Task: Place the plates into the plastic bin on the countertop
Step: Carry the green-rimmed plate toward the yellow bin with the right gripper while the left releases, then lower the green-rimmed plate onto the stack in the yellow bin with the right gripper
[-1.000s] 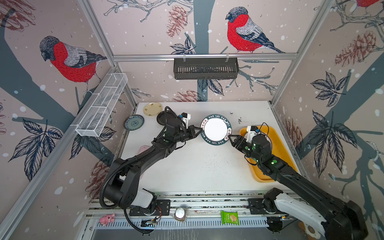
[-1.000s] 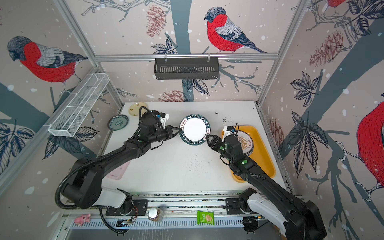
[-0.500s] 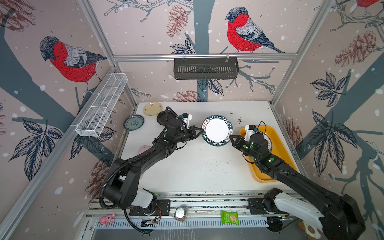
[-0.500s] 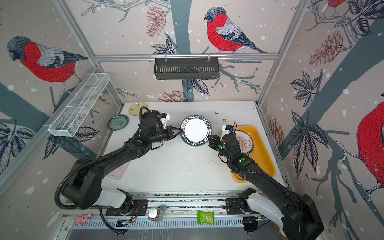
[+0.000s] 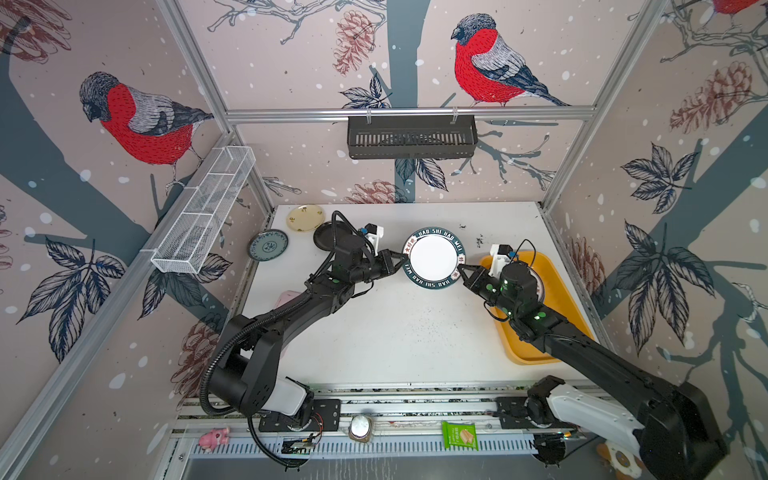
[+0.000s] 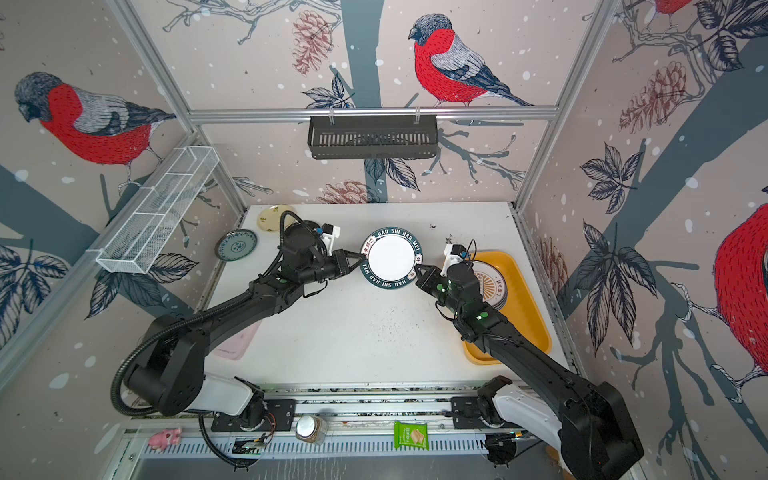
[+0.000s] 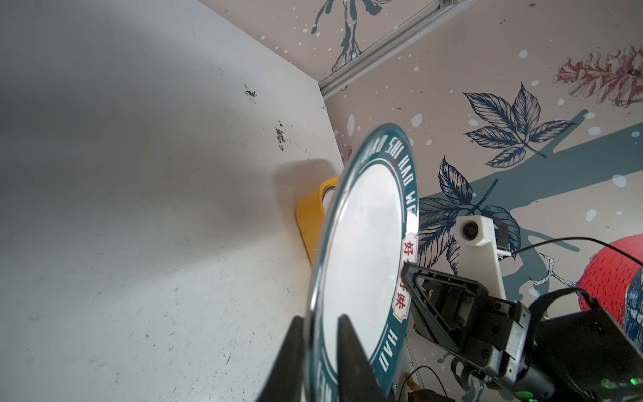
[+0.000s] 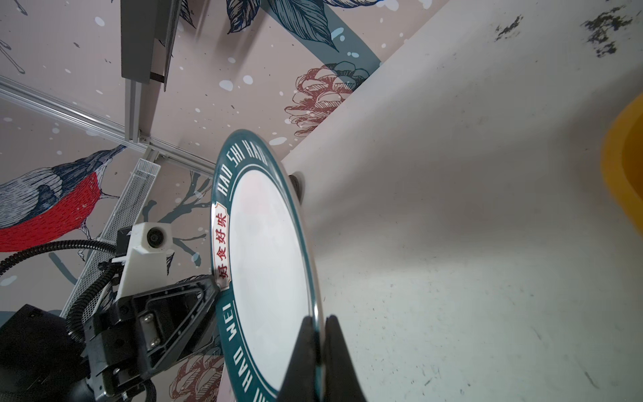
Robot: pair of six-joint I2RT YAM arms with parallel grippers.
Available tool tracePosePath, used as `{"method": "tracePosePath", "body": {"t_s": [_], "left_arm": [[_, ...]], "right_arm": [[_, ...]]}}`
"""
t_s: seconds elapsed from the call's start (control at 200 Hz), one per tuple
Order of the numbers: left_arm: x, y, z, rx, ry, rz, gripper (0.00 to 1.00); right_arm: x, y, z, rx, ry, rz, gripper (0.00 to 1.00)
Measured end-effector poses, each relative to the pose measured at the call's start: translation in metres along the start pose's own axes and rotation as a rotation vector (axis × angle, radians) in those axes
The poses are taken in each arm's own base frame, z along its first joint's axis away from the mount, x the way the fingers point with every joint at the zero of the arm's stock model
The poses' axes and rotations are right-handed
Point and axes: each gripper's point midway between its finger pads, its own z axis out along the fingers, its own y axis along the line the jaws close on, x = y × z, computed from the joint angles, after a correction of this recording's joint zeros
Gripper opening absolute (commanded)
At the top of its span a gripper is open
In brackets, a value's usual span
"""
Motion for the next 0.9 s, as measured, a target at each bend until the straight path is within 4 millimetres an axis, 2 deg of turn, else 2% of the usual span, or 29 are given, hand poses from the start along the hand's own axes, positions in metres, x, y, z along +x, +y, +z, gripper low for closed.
{"method": "tracePosePath", "body": {"t_s": [0.105,0.225,0.385,0.61,0.76,0.901], "left_arm": [[-0.007,-0.008,-0.003,0.009,-0.02,0.036,0.77],[-0.014,-0.015,-0.016,-0.006,-0.081,0.095,0.85],[-0.024,-0.03,-0.036,-0.025,-0.144,0.208,0.88],[-0.041,-0.057,-0.079,-0.072,-0.292,0.396,0.93],[-0.051,-0.069,-0.101,-0.122,-0.371,0.508,0.96],[-0.049,-0.069,-0.103,-0.137,-0.38,0.575,0.96]], "right_arm": [[-0.006,-0.011,-0.001,0.037,-0.014,0.014,0.02],[-0.018,-0.024,-0.007,0.076,-0.041,0.037,0.01],[-0.045,-0.043,-0.023,0.119,-0.116,0.071,0.01],[-0.078,-0.09,-0.058,0.248,-0.234,0.146,0.01],[-0.088,-0.114,-0.081,0.323,-0.286,0.192,0.01],[-0.091,-0.133,-0.103,0.388,-0.309,0.218,0.01]]}}
